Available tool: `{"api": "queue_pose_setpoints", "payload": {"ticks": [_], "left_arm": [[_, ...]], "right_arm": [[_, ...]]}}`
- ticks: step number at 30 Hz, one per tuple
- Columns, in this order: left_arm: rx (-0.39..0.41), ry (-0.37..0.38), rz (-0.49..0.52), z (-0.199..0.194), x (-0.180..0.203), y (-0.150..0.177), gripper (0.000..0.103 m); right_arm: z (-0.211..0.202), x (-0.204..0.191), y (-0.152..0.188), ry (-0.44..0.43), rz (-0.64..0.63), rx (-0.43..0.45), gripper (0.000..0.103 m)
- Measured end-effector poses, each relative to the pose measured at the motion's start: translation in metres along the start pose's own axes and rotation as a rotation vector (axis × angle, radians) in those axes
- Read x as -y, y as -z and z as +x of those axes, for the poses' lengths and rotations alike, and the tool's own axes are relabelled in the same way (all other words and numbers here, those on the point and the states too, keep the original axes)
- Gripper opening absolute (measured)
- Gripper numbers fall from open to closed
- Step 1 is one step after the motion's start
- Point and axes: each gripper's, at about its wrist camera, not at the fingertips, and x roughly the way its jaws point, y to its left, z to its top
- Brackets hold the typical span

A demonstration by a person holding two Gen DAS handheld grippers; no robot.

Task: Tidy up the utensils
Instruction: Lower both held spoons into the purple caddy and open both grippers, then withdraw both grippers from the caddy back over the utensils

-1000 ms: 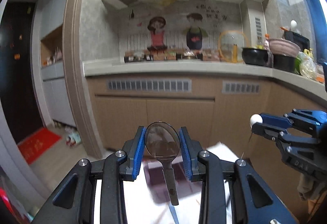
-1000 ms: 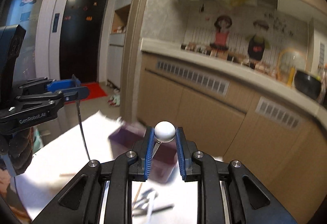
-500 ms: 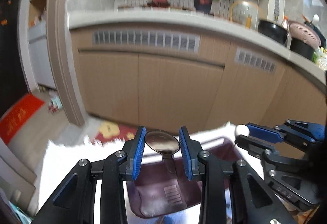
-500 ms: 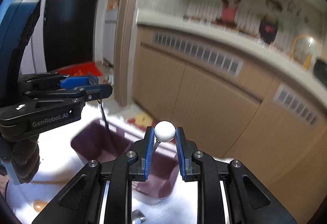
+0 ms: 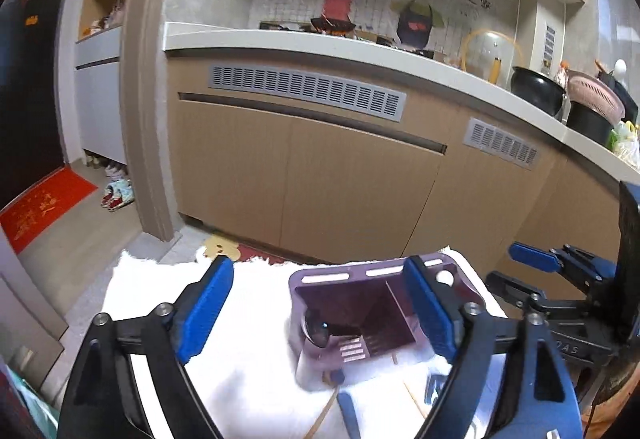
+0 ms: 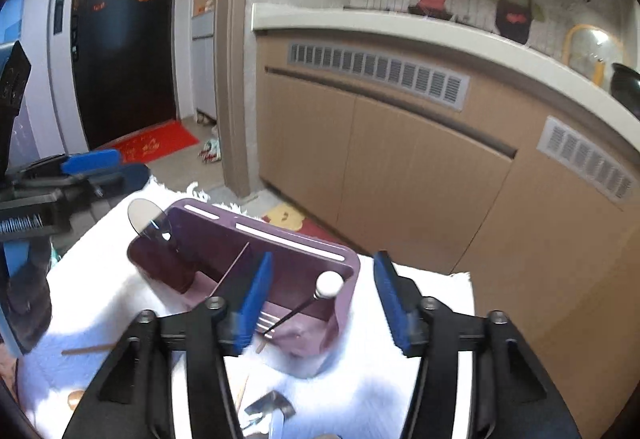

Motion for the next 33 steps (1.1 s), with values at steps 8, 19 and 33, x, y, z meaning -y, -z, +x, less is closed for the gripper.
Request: {"api": "queue_pose_setpoints", "payload": {"ticks": [8, 19, 33], "left_arm": [[-0.084, -0.004, 0.009, -0.035, -0.004, 0.049, 0.087], [-0.279, 0.000, 0.040, -0.065, 0.003, 0.149, 0.087], [-0.322, -0.058, 0.064, -0.091, 0.013, 0.190, 0.088]], "right_arm": [[-0.033, -0.011, 0.053, 0.006, -0.040, -0.090, 0.059], [-0.065, -0.018, 0.161, -0.055, 0.087, -0.280, 0.059], [-0.043, -0.037, 0.185, -0.017, 0.037, -0.320, 0.052]]}}
